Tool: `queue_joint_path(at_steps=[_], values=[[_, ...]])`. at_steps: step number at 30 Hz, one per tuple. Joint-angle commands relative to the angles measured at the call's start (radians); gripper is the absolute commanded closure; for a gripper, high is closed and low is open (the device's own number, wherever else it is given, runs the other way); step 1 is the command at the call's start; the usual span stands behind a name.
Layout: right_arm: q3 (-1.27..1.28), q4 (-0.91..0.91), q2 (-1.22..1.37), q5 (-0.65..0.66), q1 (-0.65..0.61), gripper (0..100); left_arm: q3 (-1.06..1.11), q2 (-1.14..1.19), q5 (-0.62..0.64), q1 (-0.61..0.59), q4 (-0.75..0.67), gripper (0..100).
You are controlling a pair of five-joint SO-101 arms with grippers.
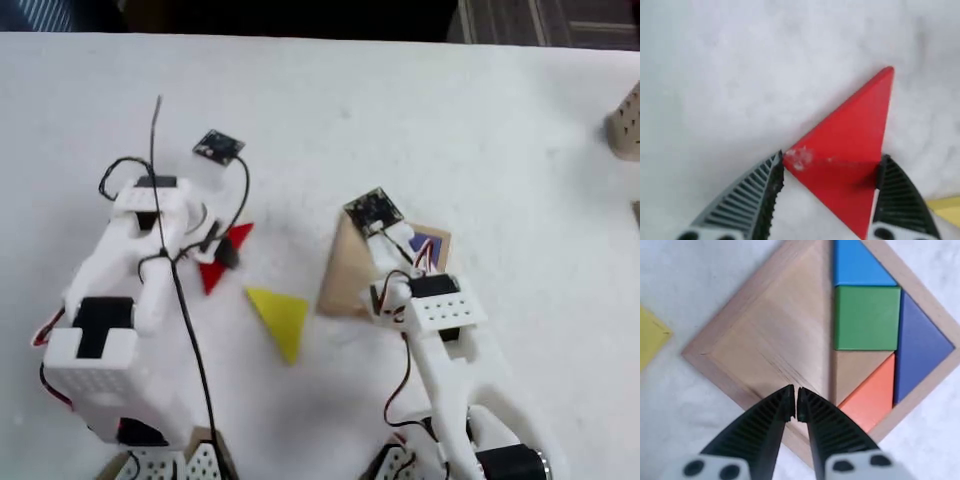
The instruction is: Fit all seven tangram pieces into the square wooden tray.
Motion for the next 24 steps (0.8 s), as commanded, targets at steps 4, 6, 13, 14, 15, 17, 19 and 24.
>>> queue_joint_path(at_steps=[4,6,13,14,15,17,19,24], values=[[-0.009,0.013,-0.025,0.008,-0.002,97.8,-0.049,0.002,0.014,0.008,-0.011,79],[-0.009,0.013,-0.025,0.008,-0.002,97.8,-0.049,0.002,0.014,0.008,-0.011,79],[-0.009,0.013,-0.025,0.008,-0.002,97.8,-0.049,0.001,0.020,0.008,-0.011,79],[-0.009,0.013,-0.025,0.008,-0.002,97.8,-0.049,0.001,0.021,0.008,-0.011,79],[-0.009,0.013,-0.025,0.008,-0.002,97.8,-0.049,0.001,0.021,0.010,-0.011,79],[-0.009,0.013,-0.025,0.008,-0.002,97.8,-0.051,0.001,0.023,0.010,-0.009,79],[-0.009,0.013,-0.025,0.008,-0.002,97.8,-0.051,0.001,0.023,0.010,-0.009,79],[-0.009,0.010,-0.025,0.008,-0.002,97.8,-0.052,-0.002,0.026,0.038,0.052,79]])
